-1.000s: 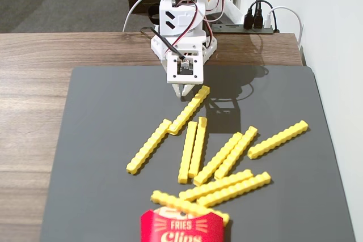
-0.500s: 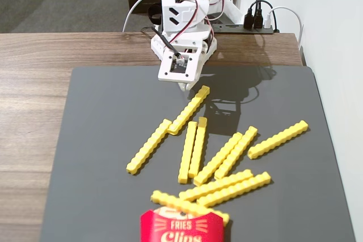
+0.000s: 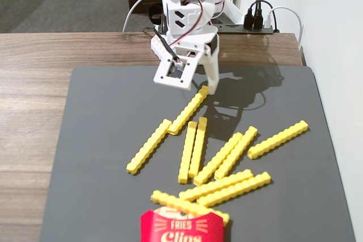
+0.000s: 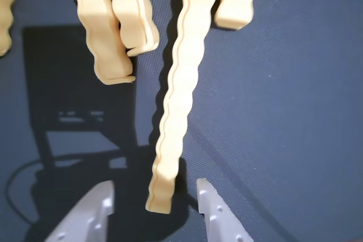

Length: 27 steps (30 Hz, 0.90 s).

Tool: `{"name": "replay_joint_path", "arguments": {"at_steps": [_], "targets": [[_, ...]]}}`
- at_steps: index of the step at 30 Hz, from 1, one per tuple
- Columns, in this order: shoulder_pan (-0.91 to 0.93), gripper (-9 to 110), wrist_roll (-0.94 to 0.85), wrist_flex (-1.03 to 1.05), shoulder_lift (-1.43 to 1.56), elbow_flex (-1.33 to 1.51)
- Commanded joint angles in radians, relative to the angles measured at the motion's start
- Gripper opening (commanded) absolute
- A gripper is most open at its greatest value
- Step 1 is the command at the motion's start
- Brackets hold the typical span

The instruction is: Grab a fry

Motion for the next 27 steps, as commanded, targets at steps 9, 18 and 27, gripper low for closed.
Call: {"name": "replay_joint_path", "arguments": {"at_steps": [9, 18, 27], "targets": [[-0.052, 22, 0.009, -0.124, -0.19, -0.052], [-0.057, 19, -0.014, -0.156, -0.224, -0.057], [-0.057, 15, -0.02, -0.163, -0.224, -0.046]]}}
